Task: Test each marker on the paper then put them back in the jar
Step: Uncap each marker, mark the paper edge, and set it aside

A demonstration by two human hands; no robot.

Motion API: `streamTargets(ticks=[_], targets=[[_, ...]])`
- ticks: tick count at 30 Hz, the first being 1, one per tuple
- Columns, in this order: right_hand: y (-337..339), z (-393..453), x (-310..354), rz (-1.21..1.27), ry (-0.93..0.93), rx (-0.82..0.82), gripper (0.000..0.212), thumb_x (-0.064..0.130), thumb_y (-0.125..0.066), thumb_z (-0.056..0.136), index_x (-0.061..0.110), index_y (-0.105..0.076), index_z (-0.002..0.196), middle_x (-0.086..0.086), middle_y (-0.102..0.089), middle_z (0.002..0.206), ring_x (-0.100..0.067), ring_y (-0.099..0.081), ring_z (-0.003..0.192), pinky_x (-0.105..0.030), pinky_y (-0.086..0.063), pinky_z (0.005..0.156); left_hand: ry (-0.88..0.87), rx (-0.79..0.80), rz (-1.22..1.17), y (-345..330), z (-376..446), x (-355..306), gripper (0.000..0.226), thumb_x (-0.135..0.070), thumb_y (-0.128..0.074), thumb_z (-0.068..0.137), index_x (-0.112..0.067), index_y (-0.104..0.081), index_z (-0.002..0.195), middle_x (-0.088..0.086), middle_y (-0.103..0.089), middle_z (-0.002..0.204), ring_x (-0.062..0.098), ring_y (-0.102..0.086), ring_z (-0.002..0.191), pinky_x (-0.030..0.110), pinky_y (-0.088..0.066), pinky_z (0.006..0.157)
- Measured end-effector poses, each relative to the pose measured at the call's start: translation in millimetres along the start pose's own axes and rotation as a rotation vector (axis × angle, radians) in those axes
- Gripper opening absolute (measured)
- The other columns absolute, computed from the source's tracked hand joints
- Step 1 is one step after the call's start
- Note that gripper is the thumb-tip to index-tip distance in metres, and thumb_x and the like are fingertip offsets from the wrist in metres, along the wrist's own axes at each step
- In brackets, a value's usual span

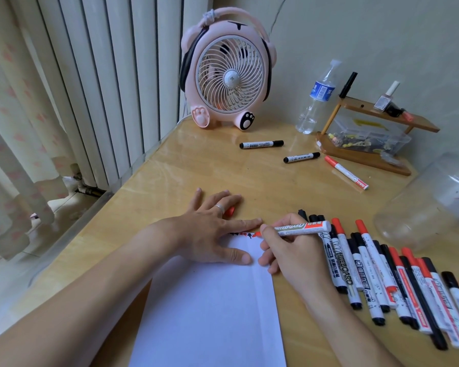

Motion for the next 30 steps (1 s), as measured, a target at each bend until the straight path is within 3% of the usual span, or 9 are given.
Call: streamTargets(ticks=[8, 14, 17, 19, 21, 24, 27, 30], targets=[[0, -1, 2, -0.017, 0.004, 0.009, 0.018, 0.017, -0.071, 0.093, 0.004, -0.06, 0.089, -0.012, -0.07, 0.067, -0.023, -0.07, 0.051, -0.029, -0.048, 0.042, -0.001, -0.002, -0.008, -1, 1, 1, 0.077, -0.093, -0.034, 0.08, -0.073, 0.0, 0.146, -0.01, 0.014, 0.169, 0.014, 0.026, 0.153, 0.064, 0.015, 0.119], [1, 0, 0, -0.021, -0.007, 0.023, 0.016, 0.016, -0.07, 0.093, 0.006, -0.059, 0.088, -0.012, -0.07, 0.065, -0.023, -0.068, 0.049, -0.03, -0.049, 0.044, -0.01, -0.01, -0.053, 1, -1, 0, 0.087, -0.099, -0.021, 0.064, -0.074, -0.003, 0.146, -0.012, 0.01, 0.169, 0.011, 0.024, 0.153, 0.063, 0.014, 0.12], [3, 1, -1, 0.039, -0.001, 0.002, 0.016, 0.013, -0.068, 0.093, 0.005, -0.056, 0.087, -0.011, -0.069, 0.064, -0.027, -0.069, 0.049, -0.031, -0.048, 0.044, 0.005, -0.043, -0.144, 6, -2, -1, 0.072, -0.094, -0.017, 0.078, -0.072, -0.017, 0.146, -0.012, -0.001, 0.17, 0.007, 0.016, 0.154, 0.058, 0.014, 0.122], [4, 0, -2, 0.077, 0.012, -0.011, 0.016, 0.014, -0.067, 0.094, 0.007, -0.055, 0.087, -0.007, -0.067, 0.063, -0.029, -0.068, 0.05, -0.032, -0.047, 0.045, 0.015, -0.107, -0.189, 10, -1, 1, 0.054, -0.076, -0.02, 0.097, -0.065, -0.023, 0.15, -0.011, -0.013, 0.169, 0.006, 0.003, 0.156, 0.055, 0.008, 0.123], [6, 0, -3, 0.123, 0.022, -0.013, 0.016, 0.016, -0.067, 0.095, 0.007, -0.056, 0.088, -0.003, -0.065, 0.063, -0.029, -0.067, 0.05, -0.033, -0.047, 0.046, 0.003, -0.204, -0.222, 13, 1, 5, 0.048, -0.042, -0.031, 0.11, -0.058, -0.02, 0.154, -0.011, -0.034, 0.161, 0.011, -0.019, 0.153, 0.05, -0.008, 0.123], [8, -2, 0, 0.198, 0.058, -0.011, 0.014, 0.016, -0.066, 0.097, 0.007, -0.058, 0.091, -0.004, -0.063, 0.066, -0.025, -0.063, 0.051, -0.033, -0.047, 0.046, 0.017, -0.354, -0.271, 20, 0, 9, 0.083, -0.001, -0.041, 0.102, -0.052, -0.007, 0.158, -0.012, -0.06, 0.138, 0.017, -0.058, 0.119, 0.035, -0.036, 0.11], [12, -4, 7, 0.251, 0.147, 0.01, 0.01, 0.012, -0.068, 0.097, 0.009, -0.06, 0.093, -0.008, -0.064, 0.066, -0.025, -0.061, 0.056, -0.034, -0.048, 0.049, 0.059, -0.479, -0.333, 26, -1, 11, 0.093, 0.003, -0.052, 0.097, -0.044, -0.004, 0.162, -0.016, -0.069, 0.121, 0.012, -0.065, 0.101, 0.019, -0.045, 0.086], [15, -3, 12, 0.301, 0.215, 0.059, 0.007, 0.005, -0.069, 0.096, 0.01, -0.064, 0.098, -0.015, -0.064, 0.072, -0.022, -0.062, 0.059, -0.032, -0.049, 0.05, 0.041, -0.534, -0.328, 28, -2, 9, 0.097, 0.001, -0.061, 0.094, -0.04, -0.006, 0.162, -0.018, -0.069, 0.111, 0.012, -0.063, 0.094, 0.023, -0.049, 0.08]])
Point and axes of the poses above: each hand's wrist, its own z-axis towards the middle knuckle, its own y-axis out of the back of the hand, x = y × z, the point moved 3 cm from there along z, towards the middle knuckle
